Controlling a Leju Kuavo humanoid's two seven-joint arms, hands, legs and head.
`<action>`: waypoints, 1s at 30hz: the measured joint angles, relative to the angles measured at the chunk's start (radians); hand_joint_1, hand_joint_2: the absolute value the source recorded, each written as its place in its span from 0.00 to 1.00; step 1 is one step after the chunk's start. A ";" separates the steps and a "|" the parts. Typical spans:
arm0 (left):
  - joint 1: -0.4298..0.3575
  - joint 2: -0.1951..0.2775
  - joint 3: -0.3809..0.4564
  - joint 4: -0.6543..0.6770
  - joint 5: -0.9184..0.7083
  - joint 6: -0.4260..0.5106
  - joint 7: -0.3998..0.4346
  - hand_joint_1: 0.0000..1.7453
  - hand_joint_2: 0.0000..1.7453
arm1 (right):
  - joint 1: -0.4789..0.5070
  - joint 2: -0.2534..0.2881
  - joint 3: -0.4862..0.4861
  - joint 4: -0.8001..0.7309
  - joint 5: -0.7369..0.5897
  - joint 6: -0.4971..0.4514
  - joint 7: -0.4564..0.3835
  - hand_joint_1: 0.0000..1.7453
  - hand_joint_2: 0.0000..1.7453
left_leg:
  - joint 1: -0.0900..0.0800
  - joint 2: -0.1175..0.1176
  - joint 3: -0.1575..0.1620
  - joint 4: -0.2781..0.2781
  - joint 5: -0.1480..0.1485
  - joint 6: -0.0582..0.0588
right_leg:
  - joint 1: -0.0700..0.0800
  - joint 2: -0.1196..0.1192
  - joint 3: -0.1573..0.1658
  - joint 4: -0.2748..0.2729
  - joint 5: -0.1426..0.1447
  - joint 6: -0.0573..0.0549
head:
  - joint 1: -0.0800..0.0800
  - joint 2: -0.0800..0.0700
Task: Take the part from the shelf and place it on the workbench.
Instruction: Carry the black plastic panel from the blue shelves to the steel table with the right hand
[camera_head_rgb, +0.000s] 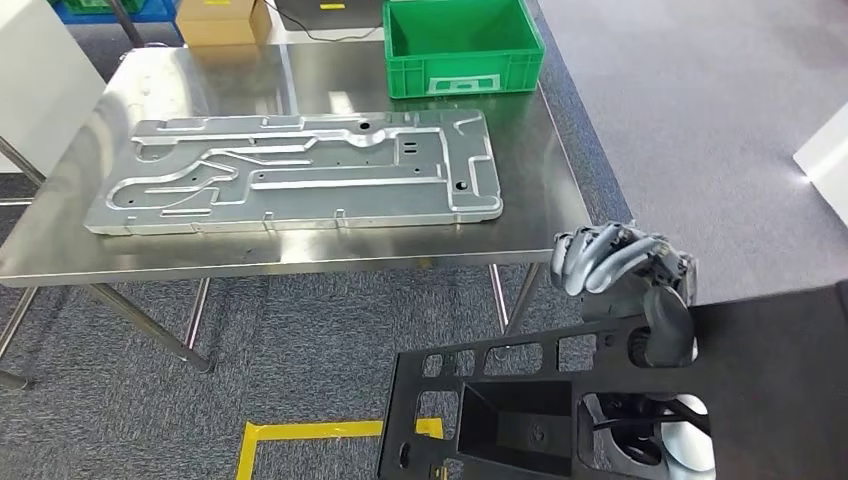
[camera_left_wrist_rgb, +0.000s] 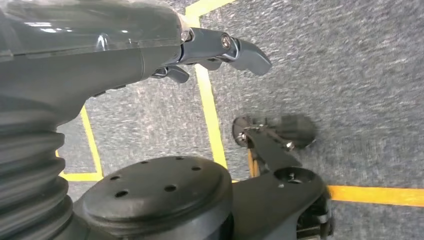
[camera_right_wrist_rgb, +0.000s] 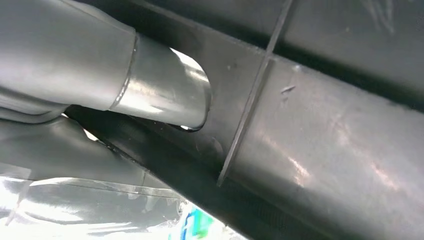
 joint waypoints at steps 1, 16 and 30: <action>0.000 0.000 0.000 0.000 0.000 0.000 -0.001 0.00 1.00 | 0.000 0.000 0.000 0.000 0.001 0.000 0.000 1.00 0.00 | 0.001 0.002 -0.001 -0.003 -0.003 -0.006 | -0.001 0.002 0.004 -0.009 -0.009 -0.012 | -0.001 0.000; -0.008 -0.001 0.000 0.000 0.014 0.003 0.002 0.00 1.00 | -0.024 0.004 0.000 0.023 0.020 -0.007 0.014 1.00 0.00 | -0.020 0.051 -0.086 0.022 0.058 0.021 | 0.021 -0.036 0.074 -0.020 -0.069 -0.034 | -0.004 0.000; -0.006 -0.006 0.000 0.000 0.015 0.000 0.007 0.00 1.00 | -0.058 0.007 0.000 0.041 0.021 -0.018 0.034 1.00 0.00 | -0.007 -0.068 -0.069 0.007 0.057 0.019 | 0.005 0.055 0.022 -0.015 -0.021 -0.021 | 0.001 0.000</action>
